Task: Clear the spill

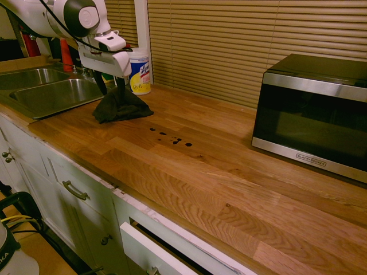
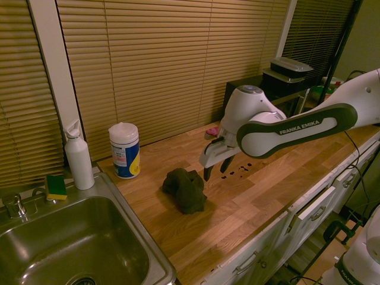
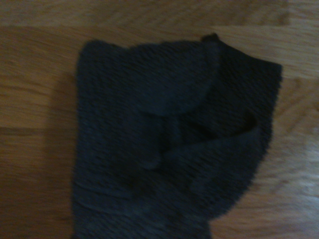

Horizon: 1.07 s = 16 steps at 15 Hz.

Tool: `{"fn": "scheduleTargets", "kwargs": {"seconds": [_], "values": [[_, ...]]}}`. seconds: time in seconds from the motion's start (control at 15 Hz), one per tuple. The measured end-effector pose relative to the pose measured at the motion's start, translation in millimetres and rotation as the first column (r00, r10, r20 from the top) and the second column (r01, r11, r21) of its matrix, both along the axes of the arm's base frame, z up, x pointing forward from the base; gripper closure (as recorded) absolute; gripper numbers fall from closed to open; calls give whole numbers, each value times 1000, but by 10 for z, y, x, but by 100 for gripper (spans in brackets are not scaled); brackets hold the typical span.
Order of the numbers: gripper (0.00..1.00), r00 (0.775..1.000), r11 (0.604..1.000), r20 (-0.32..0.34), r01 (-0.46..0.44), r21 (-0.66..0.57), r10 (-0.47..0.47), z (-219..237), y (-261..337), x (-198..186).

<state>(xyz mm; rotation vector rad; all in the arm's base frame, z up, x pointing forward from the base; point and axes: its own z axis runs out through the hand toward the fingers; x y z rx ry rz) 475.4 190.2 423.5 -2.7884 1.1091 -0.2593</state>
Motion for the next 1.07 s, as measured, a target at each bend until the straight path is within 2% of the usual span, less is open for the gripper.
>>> {"fn": "scheduleTargets", "kwargs": {"seconds": [0.4,0.6,0.67,1.07], "values": [[0,999,999,28,-36,-6,36,-68,641,326],[0,1000,999,15,7,-51,-6,-235,771,487],[100,1000,998,2,22,-63,-22,-306,795,541],[100,996,989,-20,85,-122,-88,-536,781,734]]}}
